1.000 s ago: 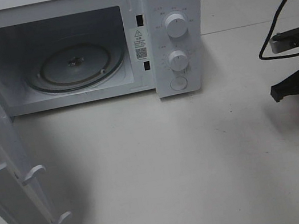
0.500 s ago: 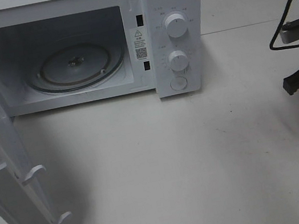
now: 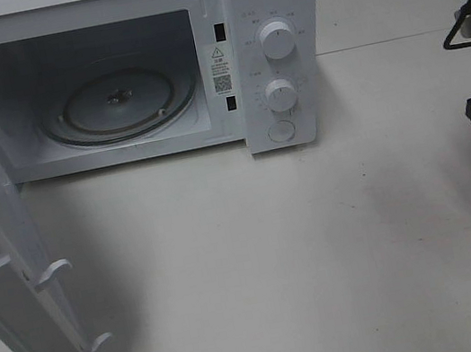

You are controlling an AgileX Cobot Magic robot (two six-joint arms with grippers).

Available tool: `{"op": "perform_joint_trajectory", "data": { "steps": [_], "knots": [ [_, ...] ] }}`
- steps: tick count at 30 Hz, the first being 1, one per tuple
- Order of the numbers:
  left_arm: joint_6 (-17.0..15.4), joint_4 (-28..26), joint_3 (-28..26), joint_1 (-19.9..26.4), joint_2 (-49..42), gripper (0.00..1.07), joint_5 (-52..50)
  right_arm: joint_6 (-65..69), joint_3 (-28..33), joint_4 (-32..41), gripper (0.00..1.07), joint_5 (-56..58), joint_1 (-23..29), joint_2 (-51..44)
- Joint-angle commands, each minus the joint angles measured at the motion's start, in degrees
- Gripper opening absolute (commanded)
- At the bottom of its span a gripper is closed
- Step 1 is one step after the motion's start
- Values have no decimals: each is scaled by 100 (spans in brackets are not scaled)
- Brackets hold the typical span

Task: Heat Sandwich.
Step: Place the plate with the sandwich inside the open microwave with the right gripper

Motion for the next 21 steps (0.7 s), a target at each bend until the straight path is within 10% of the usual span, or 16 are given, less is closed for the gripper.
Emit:
{"op": "perform_joint_trajectory", "data": {
  "steps": [1, 21],
  "knots": [
    [6, -6, 6, -40, -132, 67, 29, -74, 17, -229, 0, 120, 258, -97],
    [6, -6, 6, -40, -132, 67, 29, -46, 23, -269, 0, 539, 2280, -252]
  ]
}}
